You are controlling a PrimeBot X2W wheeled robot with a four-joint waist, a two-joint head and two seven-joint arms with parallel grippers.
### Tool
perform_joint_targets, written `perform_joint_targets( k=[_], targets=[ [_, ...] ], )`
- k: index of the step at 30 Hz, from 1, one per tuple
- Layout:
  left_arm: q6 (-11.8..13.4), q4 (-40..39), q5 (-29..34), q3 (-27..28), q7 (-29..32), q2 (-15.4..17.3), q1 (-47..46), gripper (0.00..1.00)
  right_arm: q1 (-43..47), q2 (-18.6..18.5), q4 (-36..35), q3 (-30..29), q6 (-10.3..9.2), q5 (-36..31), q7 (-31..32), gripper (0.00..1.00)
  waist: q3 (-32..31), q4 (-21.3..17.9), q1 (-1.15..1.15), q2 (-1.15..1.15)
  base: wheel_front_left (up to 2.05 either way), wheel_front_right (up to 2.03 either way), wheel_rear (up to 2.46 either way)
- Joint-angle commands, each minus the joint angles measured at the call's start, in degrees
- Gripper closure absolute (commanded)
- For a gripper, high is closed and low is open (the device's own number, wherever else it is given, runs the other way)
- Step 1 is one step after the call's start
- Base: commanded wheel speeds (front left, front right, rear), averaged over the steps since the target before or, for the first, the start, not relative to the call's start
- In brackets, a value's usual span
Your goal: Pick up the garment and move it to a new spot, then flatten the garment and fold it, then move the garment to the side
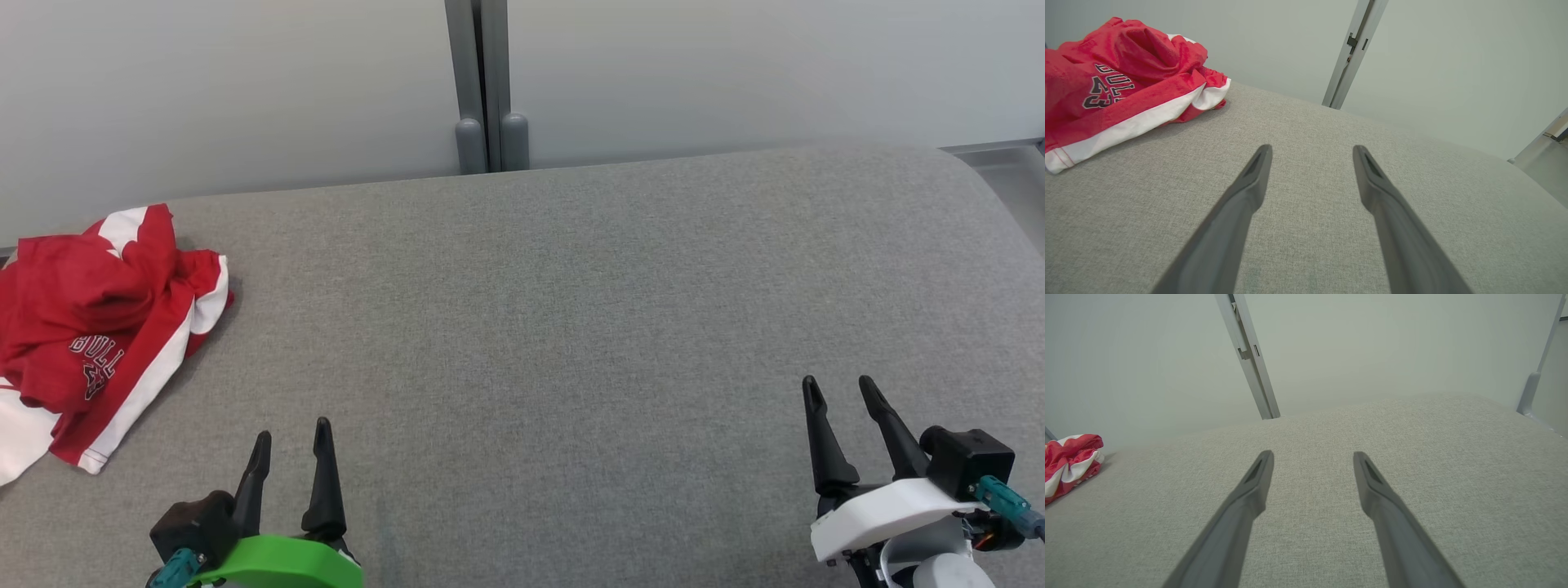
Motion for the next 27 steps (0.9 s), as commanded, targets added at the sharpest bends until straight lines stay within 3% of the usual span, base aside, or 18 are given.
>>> perform_joint_targets(
  k=[1, 27],
  targets=[
    [0.24, 0.0, 1.16, -0.14, -0.57, 0.46, 0.21, 0.0, 0.4, -0.31, -0.04, 0.12, 0.02, -1.21, -0.59, 0.0, -0.05, 0.01, 0.0, 0.0, 0.0, 0.0, 0.0],
    [0.69, 1.55, 8.75, -0.95, -3.4, 0.55, 1.72, 0.0, 1.29, -0.44, 0.88, 0.94, 0.02, -12.33, -3.43, 0.0, -0.52, 0.28, 0.0, 0.0, 0.0, 0.0, 0.0]
  ],
)
